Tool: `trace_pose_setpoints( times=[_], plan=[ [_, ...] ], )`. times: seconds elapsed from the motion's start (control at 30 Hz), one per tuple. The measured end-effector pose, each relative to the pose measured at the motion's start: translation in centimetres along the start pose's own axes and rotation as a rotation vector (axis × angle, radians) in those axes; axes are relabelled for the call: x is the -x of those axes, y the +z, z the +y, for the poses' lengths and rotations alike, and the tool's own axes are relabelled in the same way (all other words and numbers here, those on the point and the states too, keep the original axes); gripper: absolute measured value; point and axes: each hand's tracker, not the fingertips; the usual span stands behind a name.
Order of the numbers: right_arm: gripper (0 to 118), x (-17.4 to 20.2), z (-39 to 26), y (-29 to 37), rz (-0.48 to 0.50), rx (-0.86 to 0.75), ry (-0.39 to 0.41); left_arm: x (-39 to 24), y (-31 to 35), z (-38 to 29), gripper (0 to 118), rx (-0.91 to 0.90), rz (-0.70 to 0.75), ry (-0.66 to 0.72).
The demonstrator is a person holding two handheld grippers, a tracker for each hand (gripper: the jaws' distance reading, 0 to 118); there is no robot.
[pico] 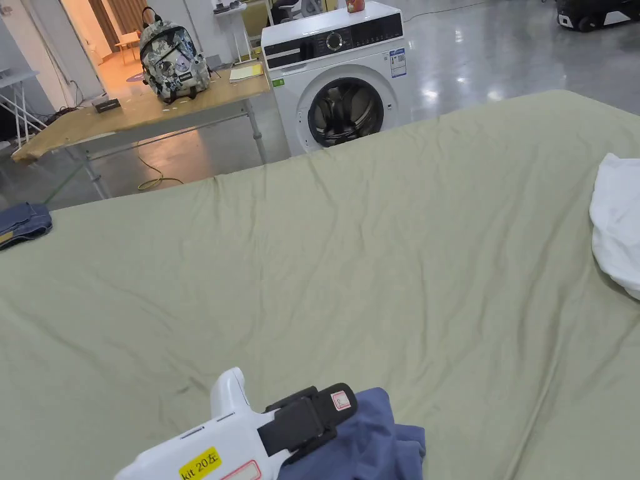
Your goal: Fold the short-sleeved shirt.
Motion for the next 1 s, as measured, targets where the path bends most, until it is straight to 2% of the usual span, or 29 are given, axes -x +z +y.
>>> trace_pose_setpoints(
  times=[0.03, 0.07, 0.23, 0.3, 0.37, 0.47, 0.5, 0.53, 0.57, 0.6, 0.63, 0.67, 0.7, 0.73, 0.8, 0.87, 0.9, 0.93, 1.0],
  plan=[
    [0, -2.8, -1.4, -0.6, -0.001, 0.000, 0.000, 0.0, -0.7, -0.2, 0, 0.008, 0.020, -0.008],
    [0, -3.5, -1.7, -0.8, -0.004, 0.000, 0.001, 0.4, -1.8, -0.5, 0, 0.086, 0.093, -0.039],
    [0, -3.7, -1.8, -1.0, -0.010, 0.019, 0.014, 2.3, -7.0, -4.2, 0, 0.336, 0.242, -0.002],
    [0, -3.3, -1.9, -1.2, -0.002, 0.036, 0.028, 2.0, -7.4, -5.0, 0, 0.336, 0.209, -0.020],
    [0, -2.7, -1.8, -1.9, 0.014, 0.066, 0.074, 1.4, -6.9, -4.5, 0, 0.288, 0.198, -0.038],
    [0, -0.8, -1.0, -3.8, 0.117, 0.106, 0.167, 0.4, -4.9, -2.8, 2, 0.249, 0.208, -0.068],
    [0, 0.2, -0.6, -4.8, 0.157, 0.117, 0.189, -0.2, -3.4, -1.8, 9, 0.186, 0.191, -0.095],
    [0, 1.0, -0.2, -5.9, 0.191, 0.136, 0.194, -0.6, -2.2, -1.1, 22, 0.145, 0.163, -0.104],
    [0, 4.0, 0.9, -7.2, 0.237, 0.165, 0.201, -1.0, -0.4, -0.2, 30, 0.091, 0.126, -0.108],
    [0, 5.5, 1.5, -8.8, 0.258, 0.200, 0.192, -1.2, 1.3, 0.5, 42, 0.044, 0.096, -0.092],
    [0, 6.4, 1.7, -10.3, 0.272, 0.229, 0.189, -1.2, 2.7, 1.0, 73, 0.012, 0.090, -0.078],
    [0, 7.6, 2.0, -12.3, 0.285, 0.264, 0.195, -0.9, 4.1, 1.6, 97, -0.009, 0.091, -0.047],
    [0, 7.8, 2.1, -14.5, 0.271, 0.293, 0.218, -0.2, 5.4, 1.9, 102, -0.005, 0.129, -0.015],
    [0, 8.3, 2.1, -16.1, 0.232, 0.332, 0.251, 0.7, 6.5, 1.9, 102, -0.034, 0.143, 0.003],
    [0, 9.6, 1.2, -19.9, 0.016, 0.485, 0.398, 3.1, 8.2, 1.6, 102, -0.048, 0.182, 0.076],
    [0, 9.9, 0.1, -21.9, -0.029, 0.529, 0.506, 5.4, 8.7, 0.9, 102, -0.003, 0.196, 0.174],
    [0, 10.1, -0.1, -22.2, -0.021, 0.486, 0.528, 6.2, 8.6, 0.6, 102, 0.008, 0.169, 0.203],
    [0, 10.3, -0.2, -22.0, 0.008, 0.464, 0.498, 7.1, 8.1, 0.1, 102, 0.023, 0.127, 0.226],
    [0, 9.3, -0.2, -21.6, 0.020, 0.472, 0.415, 8.4, 6.8, -0.7, 102, 0.031, 0.141, 0.270]
  ],
)
